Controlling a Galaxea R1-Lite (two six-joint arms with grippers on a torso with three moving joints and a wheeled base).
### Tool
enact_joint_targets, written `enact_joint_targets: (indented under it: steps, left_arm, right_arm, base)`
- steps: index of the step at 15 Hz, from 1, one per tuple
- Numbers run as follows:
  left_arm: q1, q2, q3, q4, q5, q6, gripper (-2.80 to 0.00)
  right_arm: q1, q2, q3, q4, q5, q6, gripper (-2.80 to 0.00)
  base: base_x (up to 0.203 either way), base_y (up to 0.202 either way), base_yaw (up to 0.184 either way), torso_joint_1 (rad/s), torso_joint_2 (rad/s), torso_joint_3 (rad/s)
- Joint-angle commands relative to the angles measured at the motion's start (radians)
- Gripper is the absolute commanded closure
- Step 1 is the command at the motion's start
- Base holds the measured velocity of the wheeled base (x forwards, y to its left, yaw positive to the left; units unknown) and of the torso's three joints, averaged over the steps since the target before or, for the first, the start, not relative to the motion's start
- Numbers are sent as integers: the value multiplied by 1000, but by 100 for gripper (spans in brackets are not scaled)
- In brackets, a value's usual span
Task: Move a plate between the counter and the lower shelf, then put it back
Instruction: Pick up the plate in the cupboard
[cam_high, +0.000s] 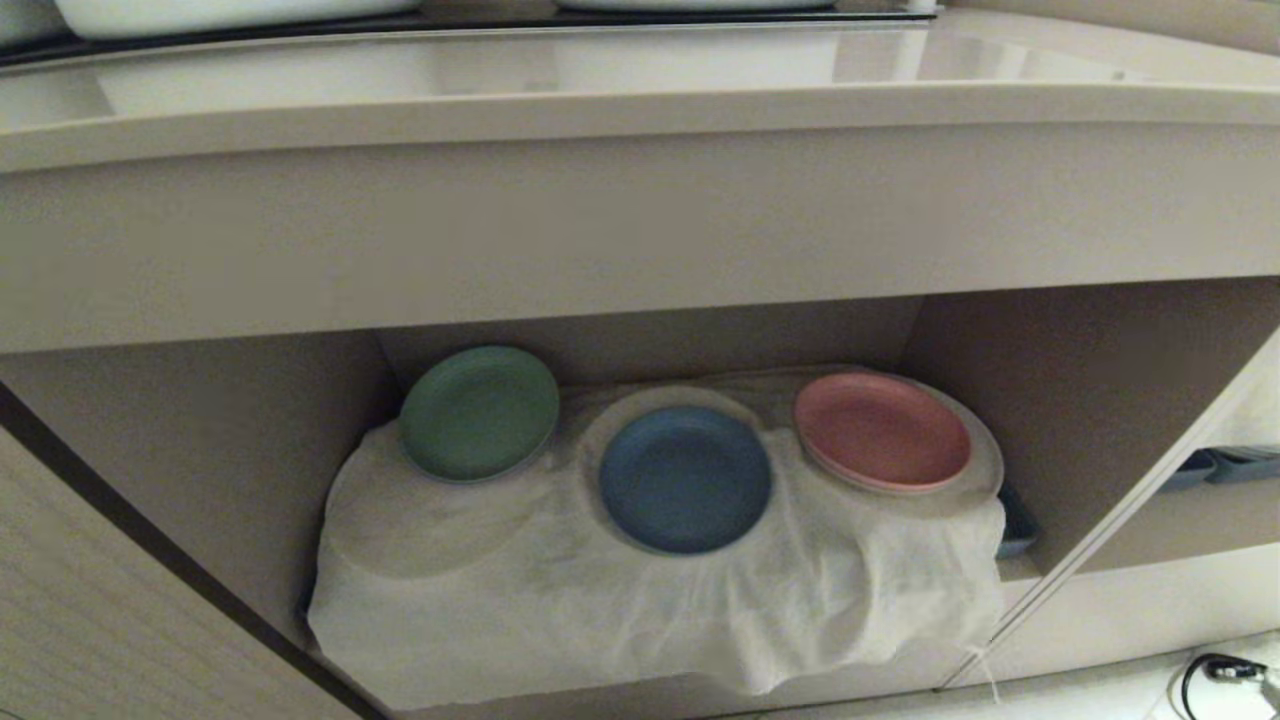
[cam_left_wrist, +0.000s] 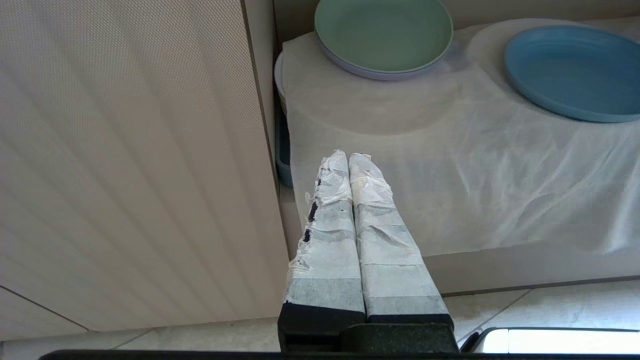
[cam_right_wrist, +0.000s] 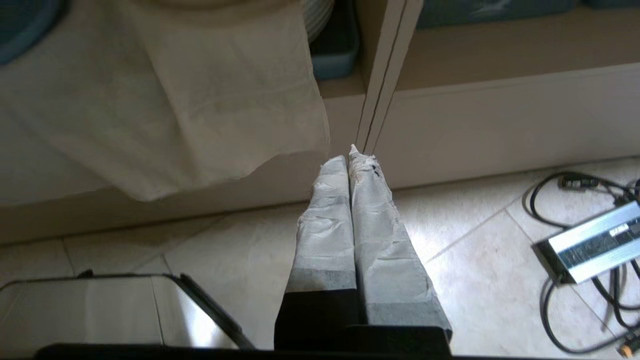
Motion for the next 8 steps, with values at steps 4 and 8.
enact_joint_targets:
  steps: [4, 8]
  left_arm:
    - [0, 0, 0, 0, -1, 0, 0]
    - [0, 0, 0, 0, -1, -1, 0]
  right_arm:
    - [-39, -386, 60, 55, 33, -1, 0]
    - [-71, -588, 76, 152, 107, -73, 0]
  base:
    - [0, 0, 0, 0, 0, 0]
    - [0, 0, 0, 0, 0, 0]
